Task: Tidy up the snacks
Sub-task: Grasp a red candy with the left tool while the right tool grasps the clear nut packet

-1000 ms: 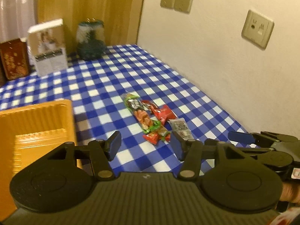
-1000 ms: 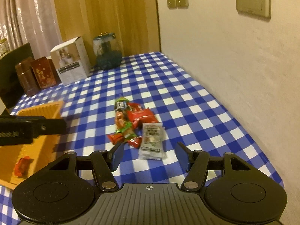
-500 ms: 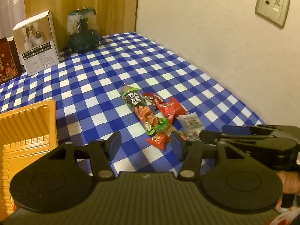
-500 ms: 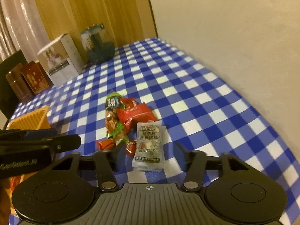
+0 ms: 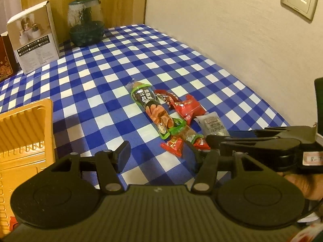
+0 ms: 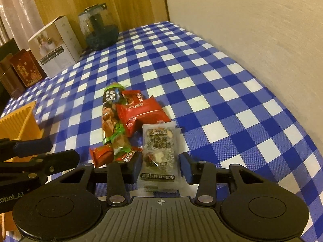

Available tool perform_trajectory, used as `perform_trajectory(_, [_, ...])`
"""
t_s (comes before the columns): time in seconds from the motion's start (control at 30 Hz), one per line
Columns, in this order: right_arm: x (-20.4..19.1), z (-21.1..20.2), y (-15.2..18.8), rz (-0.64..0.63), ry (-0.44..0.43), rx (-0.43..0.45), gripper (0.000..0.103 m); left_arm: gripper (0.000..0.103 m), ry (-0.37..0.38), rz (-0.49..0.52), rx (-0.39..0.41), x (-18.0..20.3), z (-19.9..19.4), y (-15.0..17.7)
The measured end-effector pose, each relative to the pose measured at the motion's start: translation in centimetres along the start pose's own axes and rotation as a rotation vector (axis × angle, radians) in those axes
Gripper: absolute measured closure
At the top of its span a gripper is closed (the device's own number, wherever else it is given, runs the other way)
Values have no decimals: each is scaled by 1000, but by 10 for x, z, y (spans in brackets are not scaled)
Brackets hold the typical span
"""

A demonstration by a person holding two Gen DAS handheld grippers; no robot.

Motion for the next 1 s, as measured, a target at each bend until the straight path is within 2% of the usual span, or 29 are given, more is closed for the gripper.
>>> perform_trajectory(0.27, [21, -18, 13, 46, 35, -31, 65, 50, 36, 93, -56, 15, 19, 4])
perform_trajectory(0.5, [27, -20, 12, 78, 26, -41, 64, 57, 45, 143, -93, 21, 45, 2])
perform_trajectory(0.77, [25, -18, 10, 91, 24, -45, 64, 66, 45, 127, -97, 17, 58, -1])
perform_trajectory(0.8, [25, -18, 10, 91, 23, -46, 64, 68, 45, 124, -99, 17, 58, -1])
perform_trajectory(0.83, [25, -18, 10, 91, 23, -46, 64, 76, 46, 121, -107, 18, 59, 0])
perform_trajectory(1.0, [25, -18, 11, 89, 24, -49, 64, 79, 73, 78, -132, 20, 53, 4])
Point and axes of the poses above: each gripper's, at about its wrist camera, not at the fingertips, and z roughly the way its jaws point, x to its right, y to its underside, the point moved 1 cm from there along z, roughly the way its jaws point, and after that the axes turned 13 degrees about y, right-handed, at the moved point
